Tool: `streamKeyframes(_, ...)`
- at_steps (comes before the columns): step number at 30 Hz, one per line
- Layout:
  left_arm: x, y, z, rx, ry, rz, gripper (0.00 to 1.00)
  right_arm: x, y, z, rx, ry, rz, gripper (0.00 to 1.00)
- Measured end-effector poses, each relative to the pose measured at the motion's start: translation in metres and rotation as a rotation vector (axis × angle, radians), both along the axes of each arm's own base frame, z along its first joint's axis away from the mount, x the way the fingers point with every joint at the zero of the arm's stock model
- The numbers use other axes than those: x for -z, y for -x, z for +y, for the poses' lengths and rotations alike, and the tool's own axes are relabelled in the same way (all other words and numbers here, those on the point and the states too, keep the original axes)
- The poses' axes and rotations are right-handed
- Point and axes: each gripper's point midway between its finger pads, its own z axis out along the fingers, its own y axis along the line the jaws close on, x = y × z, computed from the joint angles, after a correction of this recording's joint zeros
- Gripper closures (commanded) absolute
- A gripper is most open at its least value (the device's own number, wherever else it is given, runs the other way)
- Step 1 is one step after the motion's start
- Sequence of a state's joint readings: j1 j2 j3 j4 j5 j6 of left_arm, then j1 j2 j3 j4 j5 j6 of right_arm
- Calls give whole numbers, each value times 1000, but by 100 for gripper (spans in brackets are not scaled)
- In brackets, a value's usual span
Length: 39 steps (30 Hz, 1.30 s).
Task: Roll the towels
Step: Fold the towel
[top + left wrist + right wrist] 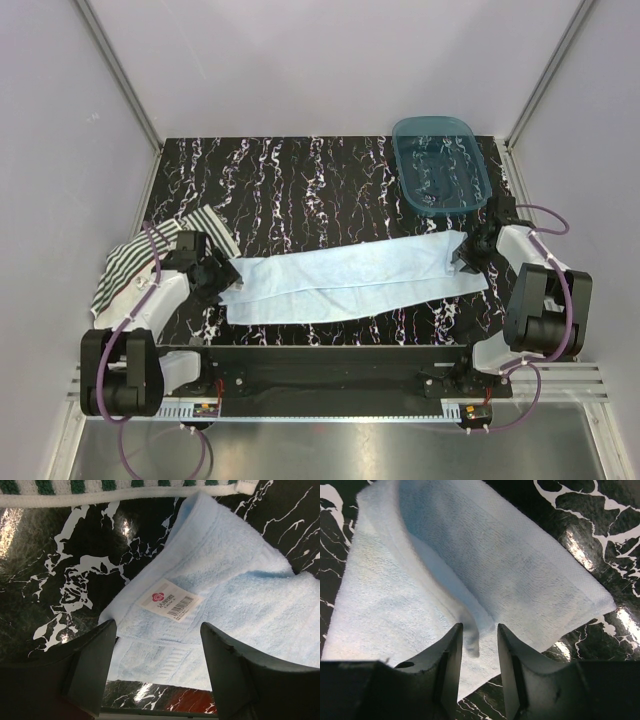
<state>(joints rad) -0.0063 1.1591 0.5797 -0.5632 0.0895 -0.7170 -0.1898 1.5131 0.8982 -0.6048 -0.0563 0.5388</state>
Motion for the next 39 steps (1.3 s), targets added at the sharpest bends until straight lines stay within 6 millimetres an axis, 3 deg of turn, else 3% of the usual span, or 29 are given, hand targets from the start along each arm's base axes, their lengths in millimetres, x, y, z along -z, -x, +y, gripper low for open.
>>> streamKeyframes(6, 7, 2, 0, -11, 0, 14, 27, -4, -6, 5, -12, -24, -24, 70)
streamKeyframes(11, 7, -1, 1, -17, 0, 4, 27, -4, -10, 8, -20, -37, -43, 94)
streamKeyframes(14, 7, -1, 1, -20, -3, 1, 27, -5, -12, 10, -21, -46, -48, 98)
streamKeyframes(26, 6, 11, 10, -110, -27, -11, 32, -13, -12, 10, -34, -45, -53, 100)
streamKeyframes(34, -28, 15, 32, -217, -111, -150, 36, -22, -12, 10, -41, -38, -80, 100)
streamKeyframes(39, -15, 20, 30, -241, -98, -107, 41, -21, -12, 11, -43, -42, -78, 100)
